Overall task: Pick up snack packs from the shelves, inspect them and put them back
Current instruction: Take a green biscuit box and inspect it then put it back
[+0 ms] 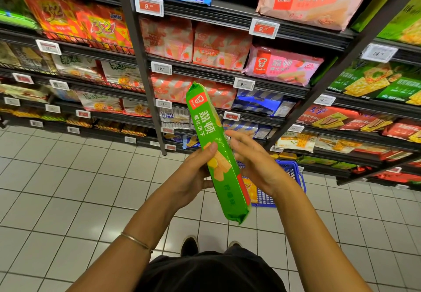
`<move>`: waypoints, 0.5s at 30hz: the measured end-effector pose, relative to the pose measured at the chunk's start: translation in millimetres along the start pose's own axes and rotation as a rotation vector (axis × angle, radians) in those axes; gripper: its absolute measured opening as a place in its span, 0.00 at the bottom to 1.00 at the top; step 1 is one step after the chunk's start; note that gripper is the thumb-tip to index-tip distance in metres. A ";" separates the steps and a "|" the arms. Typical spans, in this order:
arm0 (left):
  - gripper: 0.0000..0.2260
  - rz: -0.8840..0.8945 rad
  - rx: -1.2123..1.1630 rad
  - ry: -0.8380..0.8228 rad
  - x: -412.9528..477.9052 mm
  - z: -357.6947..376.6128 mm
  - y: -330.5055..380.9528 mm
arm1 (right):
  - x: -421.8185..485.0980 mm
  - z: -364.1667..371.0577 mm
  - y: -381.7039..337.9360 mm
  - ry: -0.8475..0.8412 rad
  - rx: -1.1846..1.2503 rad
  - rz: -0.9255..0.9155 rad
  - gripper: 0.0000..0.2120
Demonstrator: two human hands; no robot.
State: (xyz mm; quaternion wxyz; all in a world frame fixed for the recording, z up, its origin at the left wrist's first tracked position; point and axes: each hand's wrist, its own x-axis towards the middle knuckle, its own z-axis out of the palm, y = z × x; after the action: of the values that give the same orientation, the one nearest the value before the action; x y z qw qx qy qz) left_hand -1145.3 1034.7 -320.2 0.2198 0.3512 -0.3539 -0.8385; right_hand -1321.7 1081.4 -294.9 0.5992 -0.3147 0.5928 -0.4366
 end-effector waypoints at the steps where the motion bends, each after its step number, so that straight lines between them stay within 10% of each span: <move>1: 0.28 -0.017 -0.070 -0.026 1.1 -2.1 0.0 | 0.2 -0.6 -0.3 0.006 0.013 0.019 0.28; 8: 0.46 -0.098 -0.684 -0.286 1.6 -11.2 12.6 | -2.1 -4.5 1.3 0.028 0.162 0.135 0.25; 15: 0.48 0.003 -0.660 -0.231 1.1 -16.1 13.3 | -4.7 -2.7 3.5 0.013 0.269 0.167 0.24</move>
State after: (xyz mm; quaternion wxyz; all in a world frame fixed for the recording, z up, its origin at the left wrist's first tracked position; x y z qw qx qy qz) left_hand -1132.4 1018.2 -318.9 0.2813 0.1634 -0.0866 -0.9417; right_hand -1323.4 1087.5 -296.2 0.6663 -0.1783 0.5569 -0.4627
